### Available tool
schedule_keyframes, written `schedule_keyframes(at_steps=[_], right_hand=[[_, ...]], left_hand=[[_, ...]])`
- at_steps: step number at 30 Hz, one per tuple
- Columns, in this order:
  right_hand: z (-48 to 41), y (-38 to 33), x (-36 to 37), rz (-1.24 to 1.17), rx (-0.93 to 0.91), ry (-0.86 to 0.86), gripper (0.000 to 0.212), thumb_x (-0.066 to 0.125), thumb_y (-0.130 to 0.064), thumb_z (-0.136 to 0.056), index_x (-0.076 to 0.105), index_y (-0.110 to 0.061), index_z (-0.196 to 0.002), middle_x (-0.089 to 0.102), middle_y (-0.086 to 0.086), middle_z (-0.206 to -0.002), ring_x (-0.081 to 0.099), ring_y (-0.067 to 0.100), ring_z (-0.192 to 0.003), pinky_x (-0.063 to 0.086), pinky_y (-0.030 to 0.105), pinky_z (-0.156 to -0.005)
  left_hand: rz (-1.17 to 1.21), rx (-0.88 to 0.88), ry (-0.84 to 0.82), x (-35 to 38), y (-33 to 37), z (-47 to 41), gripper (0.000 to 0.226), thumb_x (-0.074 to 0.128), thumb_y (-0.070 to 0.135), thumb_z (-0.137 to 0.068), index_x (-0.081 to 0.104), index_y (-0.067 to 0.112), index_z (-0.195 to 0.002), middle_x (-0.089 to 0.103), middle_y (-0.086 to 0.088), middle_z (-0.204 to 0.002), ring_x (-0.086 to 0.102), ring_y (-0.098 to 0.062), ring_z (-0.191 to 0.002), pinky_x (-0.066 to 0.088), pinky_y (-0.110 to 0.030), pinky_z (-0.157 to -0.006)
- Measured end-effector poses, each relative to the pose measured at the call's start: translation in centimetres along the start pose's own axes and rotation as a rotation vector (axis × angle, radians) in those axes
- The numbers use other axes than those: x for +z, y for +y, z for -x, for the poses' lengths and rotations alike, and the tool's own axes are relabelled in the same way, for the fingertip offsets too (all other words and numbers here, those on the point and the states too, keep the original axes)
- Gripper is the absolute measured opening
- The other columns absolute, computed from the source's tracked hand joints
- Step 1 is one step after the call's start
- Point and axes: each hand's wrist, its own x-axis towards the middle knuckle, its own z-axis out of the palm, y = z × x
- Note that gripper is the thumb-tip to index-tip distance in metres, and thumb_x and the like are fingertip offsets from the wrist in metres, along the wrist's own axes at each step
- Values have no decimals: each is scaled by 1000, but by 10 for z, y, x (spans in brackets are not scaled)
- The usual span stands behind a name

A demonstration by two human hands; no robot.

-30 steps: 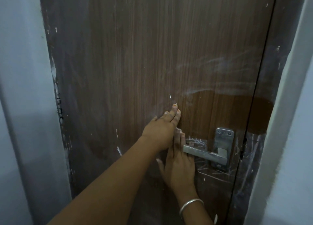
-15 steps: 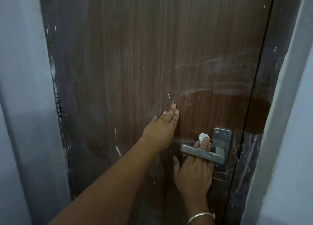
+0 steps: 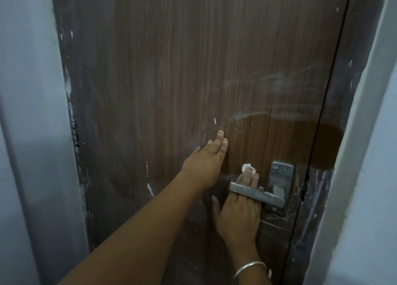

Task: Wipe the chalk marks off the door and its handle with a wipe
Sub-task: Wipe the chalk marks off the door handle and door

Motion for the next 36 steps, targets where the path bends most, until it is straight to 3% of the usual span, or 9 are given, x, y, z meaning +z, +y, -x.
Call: schedule_keyframes(at_steps=[5, 8, 12, 15, 21, 26, 32, 36], right_hand=[[-1, -1, 0, -3, -11, -6, 95, 47, -47, -81, -1, 3, -146, 6, 25, -154, 11, 38, -142, 14, 53, -112], [-14, -13, -3, 25, 8, -62, 93, 49, -51, -81, 13, 8, -144, 3, 26, -154, 7, 39, -142, 10, 53, -112], [-17, -23, 6, -4, -113, -138, 94, 60, -50, -76, 22, 1, -145, 2, 17, -157, -2, 31, -144, 5, 48, -114], [-4, -22, 10, -52, -129, -191, 108, 71, -48, -68, 15, -1, -147, 7, 14, -156, 5, 26, -144, 10, 43, -113], [-4, -28, 11, -66, -77, -208, 104, 68, -49, -69, 20, 2, -145, 14, 19, -155, 9, 30, -143, 14, 47, -112], [-5, -35, 16, -7, -230, -309, 99, 72, -54, -62, 38, -2, -140, 22, 16, -154, 8, 29, -143, 10, 50, -109], [-1, -30, 10, -52, -97, -220, 110, 75, -47, -61, 23, 2, -145, 15, 17, -155, 13, 29, -141, 8, 46, -110], [1, -32, 14, -39, -179, -245, 112, 75, -54, -59, 26, 1, -144, 10, 17, -156, 13, 30, -141, 11, 47, -110]], left_hand=[[-5, -2, -2, 0, 0, 0, 77, 41, -2, -91, -8, 11, -149, -22, -6, -156, 2, -25, -147, 13, -42, -119], [1, 8, -17, -1, -1, 0, 76, 43, 3, -92, -7, 12, -149, -23, -5, -156, 2, -25, -147, 13, -42, -119], [9, 7, -14, -2, -1, 1, 69, 37, 10, -96, -6, 13, -149, -22, -3, -156, 2, -23, -147, 13, -41, -117], [17, 5, -25, -4, -1, 1, 69, 37, 11, -96, -7, 13, -149, -22, -3, -156, 2, -24, -147, 12, -41, -118], [27, 6, -32, -3, -1, 1, 71, 39, 9, -95, -7, 13, -149, -23, -3, -156, 2, -23, -147, 11, -42, -118], [25, 7, -36, -2, -3, 1, 72, 40, 7, -95, -8, 14, -149, -23, -3, -156, 1, -24, -147, 11, -43, -118], [35, 10, -39, -2, -3, 1, 72, 41, 14, -96, -8, 14, -149, -25, -2, -156, 1, -23, -147, 11, -43, -118], [26, 11, -36, -2, -4, 1, 72, 40, 14, -96, -9, 14, -149, -25, -2, -155, 0, -23, -147, 11, -43, -118]])
